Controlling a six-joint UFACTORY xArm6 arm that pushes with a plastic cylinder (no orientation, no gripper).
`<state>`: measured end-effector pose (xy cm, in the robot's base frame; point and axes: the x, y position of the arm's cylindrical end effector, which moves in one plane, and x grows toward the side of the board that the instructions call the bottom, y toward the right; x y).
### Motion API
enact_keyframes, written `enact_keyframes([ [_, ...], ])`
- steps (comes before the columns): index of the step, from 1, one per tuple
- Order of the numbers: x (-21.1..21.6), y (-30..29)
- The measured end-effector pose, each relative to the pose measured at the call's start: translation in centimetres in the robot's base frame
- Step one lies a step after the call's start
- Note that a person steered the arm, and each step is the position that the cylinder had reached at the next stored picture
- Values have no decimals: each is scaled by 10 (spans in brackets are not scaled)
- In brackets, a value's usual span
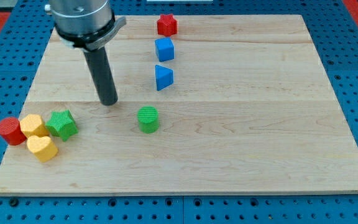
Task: Place the green star close to the green circle
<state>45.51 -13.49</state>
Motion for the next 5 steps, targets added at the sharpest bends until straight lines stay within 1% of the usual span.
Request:
enact_keyframes([
  [1,35,21],
  [2,40,55],
  [3,40,68],
  [4,38,23],
  [5,-20,-17],
])
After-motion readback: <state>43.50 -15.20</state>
